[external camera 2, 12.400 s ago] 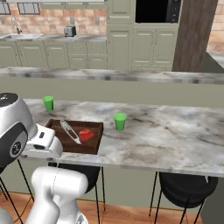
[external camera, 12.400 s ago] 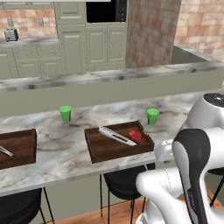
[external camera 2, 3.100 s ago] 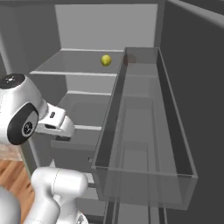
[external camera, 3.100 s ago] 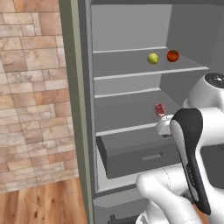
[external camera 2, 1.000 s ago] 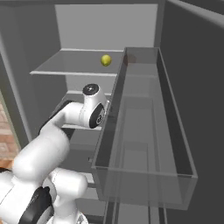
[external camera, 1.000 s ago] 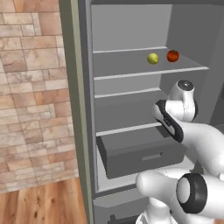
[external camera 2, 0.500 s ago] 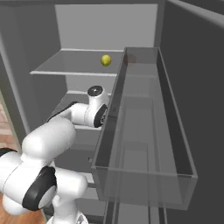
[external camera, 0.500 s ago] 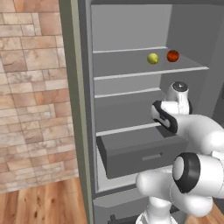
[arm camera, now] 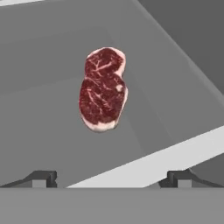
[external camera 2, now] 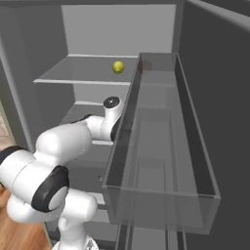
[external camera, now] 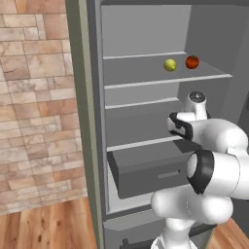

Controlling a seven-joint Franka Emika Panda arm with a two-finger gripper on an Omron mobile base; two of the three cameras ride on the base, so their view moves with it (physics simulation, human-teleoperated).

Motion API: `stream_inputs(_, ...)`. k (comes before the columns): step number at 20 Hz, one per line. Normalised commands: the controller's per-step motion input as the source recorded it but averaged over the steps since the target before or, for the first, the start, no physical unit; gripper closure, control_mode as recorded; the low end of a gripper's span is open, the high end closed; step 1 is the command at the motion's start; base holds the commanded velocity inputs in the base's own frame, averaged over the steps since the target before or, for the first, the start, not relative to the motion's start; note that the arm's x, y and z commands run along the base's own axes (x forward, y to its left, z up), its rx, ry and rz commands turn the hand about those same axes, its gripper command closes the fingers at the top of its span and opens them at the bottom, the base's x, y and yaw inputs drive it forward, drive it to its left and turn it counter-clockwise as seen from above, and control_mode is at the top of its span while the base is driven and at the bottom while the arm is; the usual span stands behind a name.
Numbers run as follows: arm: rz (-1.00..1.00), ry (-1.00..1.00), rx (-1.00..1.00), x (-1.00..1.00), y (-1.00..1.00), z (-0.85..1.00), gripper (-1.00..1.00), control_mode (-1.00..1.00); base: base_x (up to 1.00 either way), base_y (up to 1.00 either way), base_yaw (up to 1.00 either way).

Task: Gather the tomato and lemon from the fridge and place them on a tray on the dining counter. Then gather the steaks from the fridge and place them on the other tray.

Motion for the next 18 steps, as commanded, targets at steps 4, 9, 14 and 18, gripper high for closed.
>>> stream_inputs(4,0.0,0.0,0.0,0.41,-0.18,-0.04,-1.0,-1.0,0.0,0.0,0.0)
stream_inputs(9,0.0,0.01,0.0,0.38,-0.04,-0.17,-1.0,-1.0,0.0,0.0,0.0)
stream_inputs(14,0.0,0.0,0.0,0.35,0.0,-0.16,-1.0,-1.0,0.0,0.0,0.0)
stream_inputs(18,0.0,0.0,0.0,0.29,-0.01,-0.16,-1.0,-1.0,0.0,0.0,0.0)
